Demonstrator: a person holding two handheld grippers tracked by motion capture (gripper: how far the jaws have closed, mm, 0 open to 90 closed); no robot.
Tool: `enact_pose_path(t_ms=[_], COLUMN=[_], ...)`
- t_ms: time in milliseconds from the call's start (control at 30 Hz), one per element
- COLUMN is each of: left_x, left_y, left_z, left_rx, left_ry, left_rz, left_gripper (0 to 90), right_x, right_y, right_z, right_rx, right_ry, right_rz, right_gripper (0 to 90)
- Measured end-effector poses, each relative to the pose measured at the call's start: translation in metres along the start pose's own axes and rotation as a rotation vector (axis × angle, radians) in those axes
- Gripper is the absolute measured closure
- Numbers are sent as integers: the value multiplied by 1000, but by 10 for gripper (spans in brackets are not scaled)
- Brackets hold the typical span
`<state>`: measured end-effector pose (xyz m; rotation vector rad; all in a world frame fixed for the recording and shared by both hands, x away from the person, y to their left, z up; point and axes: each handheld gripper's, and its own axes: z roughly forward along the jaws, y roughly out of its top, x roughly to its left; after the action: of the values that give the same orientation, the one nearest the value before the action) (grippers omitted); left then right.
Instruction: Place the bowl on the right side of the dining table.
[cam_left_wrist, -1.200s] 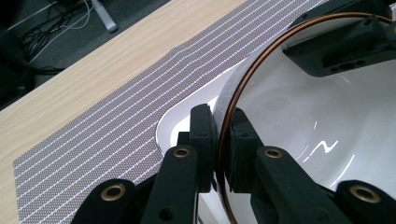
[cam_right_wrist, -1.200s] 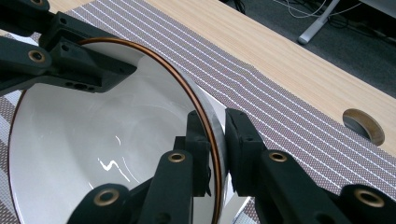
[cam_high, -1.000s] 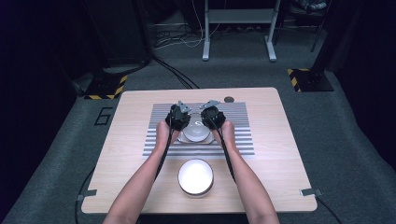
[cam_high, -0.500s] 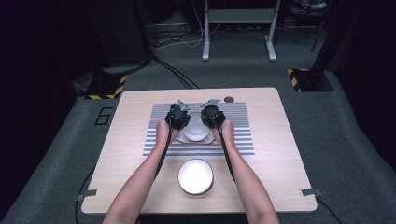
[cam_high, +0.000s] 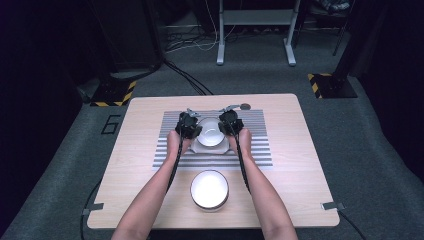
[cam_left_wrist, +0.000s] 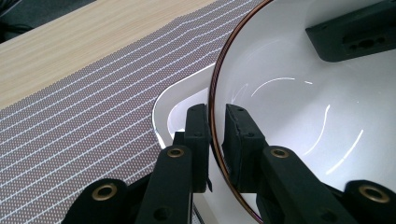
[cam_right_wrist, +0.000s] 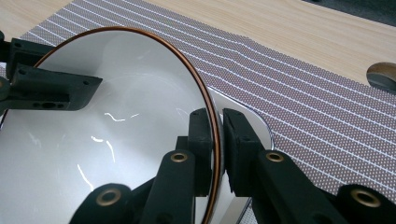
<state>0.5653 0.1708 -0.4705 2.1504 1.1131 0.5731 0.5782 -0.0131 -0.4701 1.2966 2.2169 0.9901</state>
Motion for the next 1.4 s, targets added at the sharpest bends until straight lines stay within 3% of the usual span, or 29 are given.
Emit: enact_pose_path(t_ms=[167,567,1000,1267,1400], left_x=[-1,0,-1,1,2], left_y=[0,5,7,7,6], left_z=[1,3,5,6,6], left_rx=[6,22,29,40,44], left_ry=[9,7,5,12,15], left_rz=[-3,-41,-56,-70,-80], left_gripper=[780,747,670,586,518], right_x=[0,-10,-17,-18,-19], right_y=[2,4,-1,0,1], right_z=[2,11,17,17,16], right_rx=[19,71,111,110,112], right_ry=[-16,3,19,13,2], right_rz=[15,122,164,155,145], right_gripper=[819,820,813,783,726])
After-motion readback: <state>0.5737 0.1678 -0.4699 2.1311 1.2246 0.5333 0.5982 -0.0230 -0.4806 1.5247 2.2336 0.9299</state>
